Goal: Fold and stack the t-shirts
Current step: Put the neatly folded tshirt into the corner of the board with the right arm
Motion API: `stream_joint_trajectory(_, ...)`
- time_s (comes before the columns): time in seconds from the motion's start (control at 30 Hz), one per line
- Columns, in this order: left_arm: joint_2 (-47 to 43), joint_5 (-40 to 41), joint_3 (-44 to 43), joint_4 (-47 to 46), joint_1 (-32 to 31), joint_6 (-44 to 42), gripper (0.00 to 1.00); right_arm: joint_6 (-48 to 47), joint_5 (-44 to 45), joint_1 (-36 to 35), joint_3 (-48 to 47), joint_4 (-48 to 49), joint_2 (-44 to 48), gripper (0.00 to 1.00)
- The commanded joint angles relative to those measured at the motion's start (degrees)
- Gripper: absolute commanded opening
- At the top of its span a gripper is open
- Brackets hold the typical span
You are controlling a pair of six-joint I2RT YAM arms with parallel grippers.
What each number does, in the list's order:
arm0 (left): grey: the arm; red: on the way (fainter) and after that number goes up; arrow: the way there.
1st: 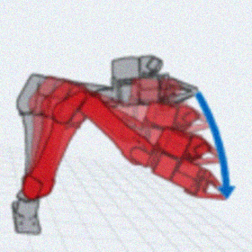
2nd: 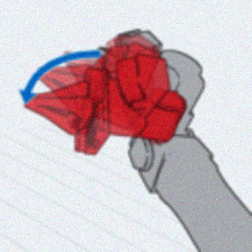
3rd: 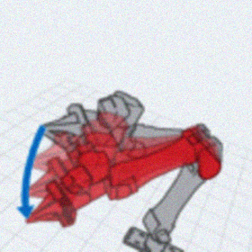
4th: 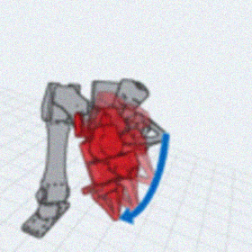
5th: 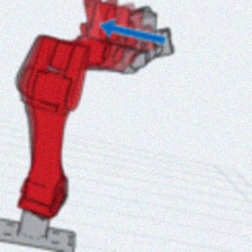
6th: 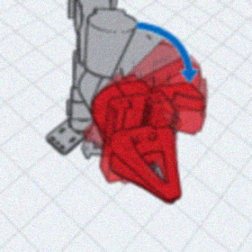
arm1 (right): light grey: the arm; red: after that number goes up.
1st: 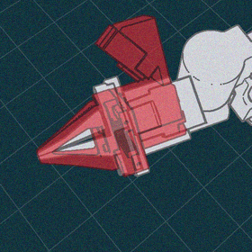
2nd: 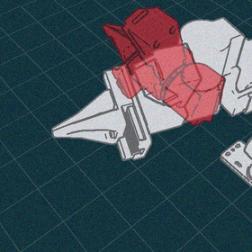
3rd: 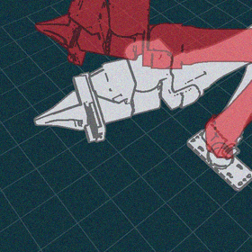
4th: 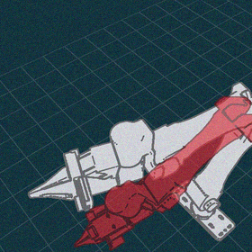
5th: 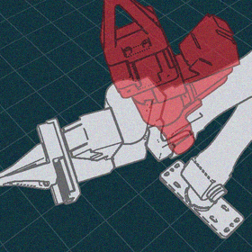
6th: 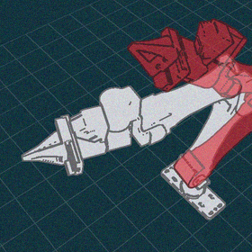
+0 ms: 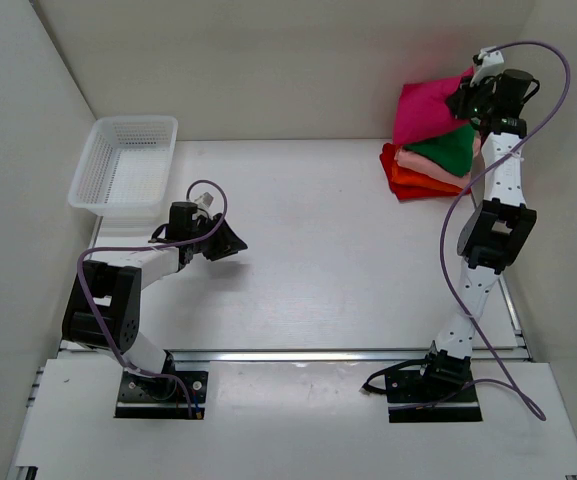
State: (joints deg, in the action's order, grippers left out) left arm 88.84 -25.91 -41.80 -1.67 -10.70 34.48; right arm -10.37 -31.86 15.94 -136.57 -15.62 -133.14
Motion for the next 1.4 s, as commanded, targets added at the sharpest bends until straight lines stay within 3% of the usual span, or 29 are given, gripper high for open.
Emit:
stream_joint_trajectory(0.0, 0.1, 0.3, -0.4, -0.4, -0.2, -0.4, 0.50, -3.9, 5.3, 1.5, 1.4, -2.1, -2.3, 0.00)
stream_joint_trajectory(0.4, 0.9, -0.1, 0.5, -1.5, -0.5, 0.1, 0.49, -10.1, 18.3, -0.6, 5.6, -3.8, -3.9, 0.00)
stream_joint_trajectory(0.53, 0.6, 0.0, 0.8, -1.2, -0.3, -0.1, 0.51, -10.9, 23.2, -1.6, 6.1, -2.8, -2.2, 0.21)
stream_joint_trajectory(0.6, 0.5, -0.5, 0.9, -1.8, -0.4, -0.2, 0.51, -11.2, 23.2, -1.9, 6.1, -2.2, -0.6, 0.37)
stream_joint_trajectory(0.87, -1.9, -1.4, 2.1, -1.8, -0.1, 0.7, 0.51, -12.7, 27.1, -4.3, 4.6, -2.9, 8.6, 0.55)
stream_joint_trajectory(1.03, -4.2, -1.6, 3.0, -2.0, 0.7, 0.6, 0.51, -12.6, 29.6, -5.4, 7.1, -2.8, 14.5, 0.75)
stream_joint_trajectory(1.1, -4.6, -1.6, 3.5, -2.5, 0.2, 1.2, 0.51, -11.2, 26.3, -5.8, 10.8, -1.5, 16.8, 0.69)
stream_joint_trajectory(1.17, -4.7, -1.9, 4.0, -2.8, 0.0, 1.6, 0.51, -9.1, 22.8, -5.7, 12.5, -0.7, 17.4, 0.34)
stream_joint_trajectory(1.2, -4.9, -2.1, 4.1, -2.8, -0.1, 1.8, 0.51, -7.7, 20.5, -5.7, 12.4, -0.8, 17.0, 0.29)
stream_joint_trajectory(1.23, -4.9, -2.4, 4.2, -2.9, -0.3, 2.0, 0.51, -7.6, 19.3, -5.7, 12.8, -0.8, 16.0, 0.17)
stream_joint_trajectory(1.27, -5.2, -2.0, 4.1, -2.8, -0.4, 1.8, 0.51, -6.1, 18.3, -5.4, 13.0, -1.1, 14.8, 0.12)
stream_joint_trajectory(1.37, -6.0, -2.1, 4.8, -2.5, 0.1, 1.8, 0.51, -5.8, 15.9, -5.0, 12.1, -0.6, 9.5, 0.16)
